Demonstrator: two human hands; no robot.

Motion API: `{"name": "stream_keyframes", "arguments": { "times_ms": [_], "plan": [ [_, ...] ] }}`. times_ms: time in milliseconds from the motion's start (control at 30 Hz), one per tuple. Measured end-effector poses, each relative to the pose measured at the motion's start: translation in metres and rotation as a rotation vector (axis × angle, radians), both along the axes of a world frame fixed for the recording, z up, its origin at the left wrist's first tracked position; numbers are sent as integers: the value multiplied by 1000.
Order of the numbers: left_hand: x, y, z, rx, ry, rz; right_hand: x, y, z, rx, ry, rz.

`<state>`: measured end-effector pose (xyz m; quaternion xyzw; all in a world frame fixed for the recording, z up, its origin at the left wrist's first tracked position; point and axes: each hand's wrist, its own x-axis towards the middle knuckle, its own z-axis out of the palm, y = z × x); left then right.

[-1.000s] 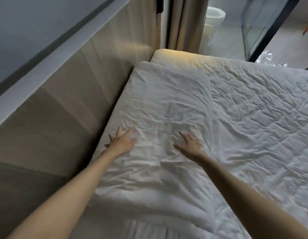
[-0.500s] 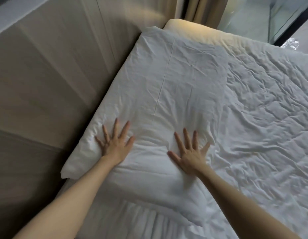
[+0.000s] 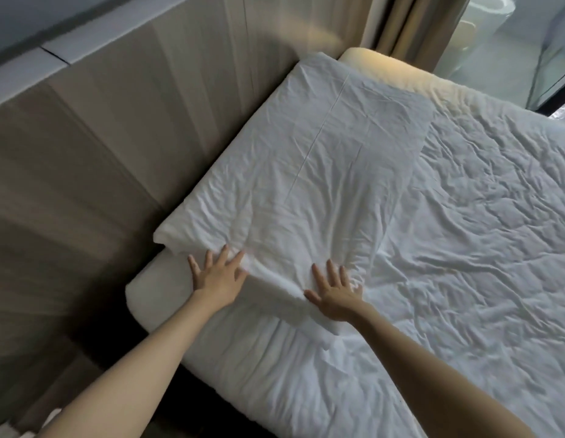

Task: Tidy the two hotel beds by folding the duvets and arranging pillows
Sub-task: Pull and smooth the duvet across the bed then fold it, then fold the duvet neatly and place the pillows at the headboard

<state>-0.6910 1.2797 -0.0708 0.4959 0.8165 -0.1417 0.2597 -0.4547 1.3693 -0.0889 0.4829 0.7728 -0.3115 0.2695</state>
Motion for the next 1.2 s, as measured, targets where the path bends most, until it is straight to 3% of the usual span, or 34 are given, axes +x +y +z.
{"name": "stream_keyframes", "arguments": {
  "times_ms": [200, 367, 500, 833, 1200],
  "plan": [
    [32, -62, 65, 257, 40, 143, 13, -16, 68, 327, 278, 81],
    [78, -125, 123, 435, 176, 206, 30, -58, 129, 447, 494, 259],
    [117, -190, 160, 533, 239, 300, 38, -102, 165, 424, 600, 449],
    [194, -418, 207, 562, 489, 633, 17, -277, 211, 399, 841, 1018],
    [344, -720, 235, 512, 775, 1185, 14, -597, 234, 178, 1108, 1439]
  ]
}}
